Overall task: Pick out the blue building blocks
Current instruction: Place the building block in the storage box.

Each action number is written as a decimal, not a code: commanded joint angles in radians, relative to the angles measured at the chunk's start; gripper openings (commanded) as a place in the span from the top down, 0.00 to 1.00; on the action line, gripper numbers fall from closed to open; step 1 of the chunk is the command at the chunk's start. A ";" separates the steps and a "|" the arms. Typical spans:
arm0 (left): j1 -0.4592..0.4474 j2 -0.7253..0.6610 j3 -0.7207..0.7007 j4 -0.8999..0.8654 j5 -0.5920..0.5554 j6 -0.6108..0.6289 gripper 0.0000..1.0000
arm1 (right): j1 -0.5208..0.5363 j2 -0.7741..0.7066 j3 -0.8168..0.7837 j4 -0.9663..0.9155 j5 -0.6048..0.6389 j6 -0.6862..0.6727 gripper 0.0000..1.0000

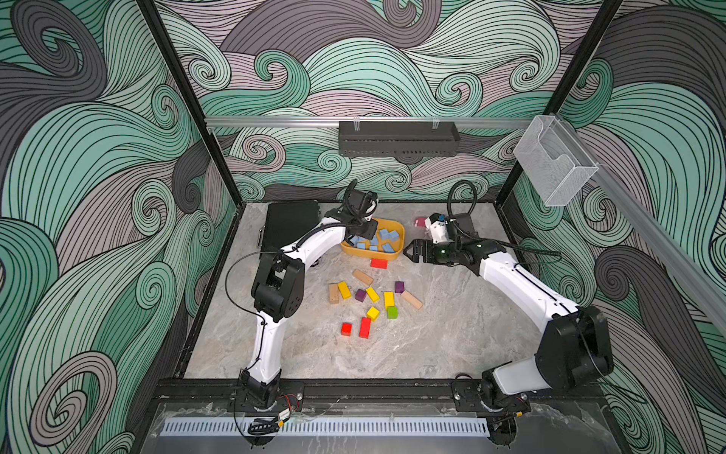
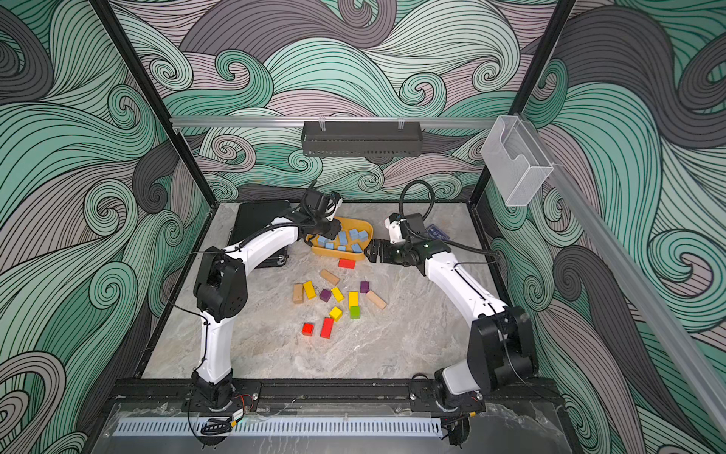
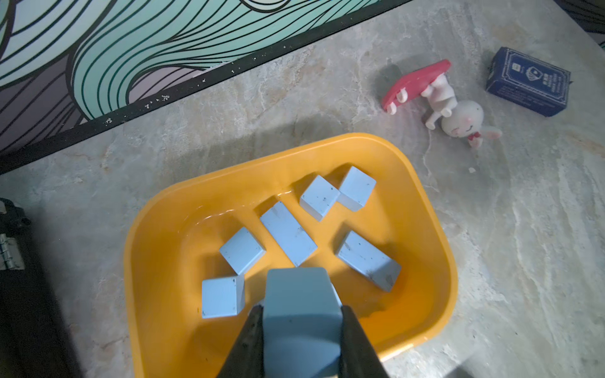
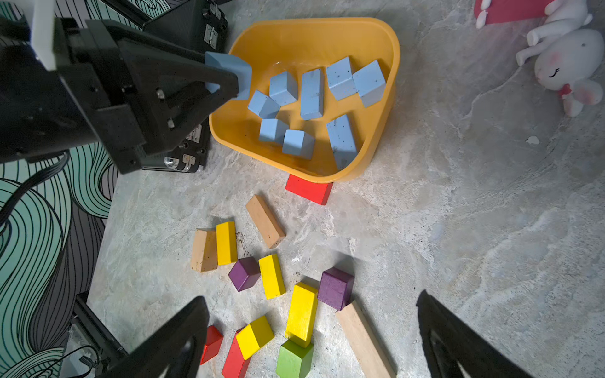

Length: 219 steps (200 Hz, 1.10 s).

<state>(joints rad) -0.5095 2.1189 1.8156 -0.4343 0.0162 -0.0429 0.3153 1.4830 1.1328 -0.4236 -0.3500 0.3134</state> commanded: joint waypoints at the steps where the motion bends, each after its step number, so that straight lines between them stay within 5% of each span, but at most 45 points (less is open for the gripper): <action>1: 0.014 0.047 0.051 0.076 0.053 -0.015 1.00 | -0.009 0.020 0.031 0.010 -0.031 -0.028 0.01; 98: 0.025 0.247 0.241 0.043 0.061 0.006 1.00 | -0.024 0.028 0.016 0.028 -0.020 -0.018 0.01; 219: 0.028 0.335 0.291 0.033 -0.043 -0.018 0.93 | -0.028 0.018 0.004 0.031 -0.041 -0.010 0.01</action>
<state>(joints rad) -0.4881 2.4344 2.0617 -0.3958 0.0051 -0.0452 0.2924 1.5105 1.1347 -0.4053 -0.3752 0.3065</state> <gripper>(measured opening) 0.314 0.991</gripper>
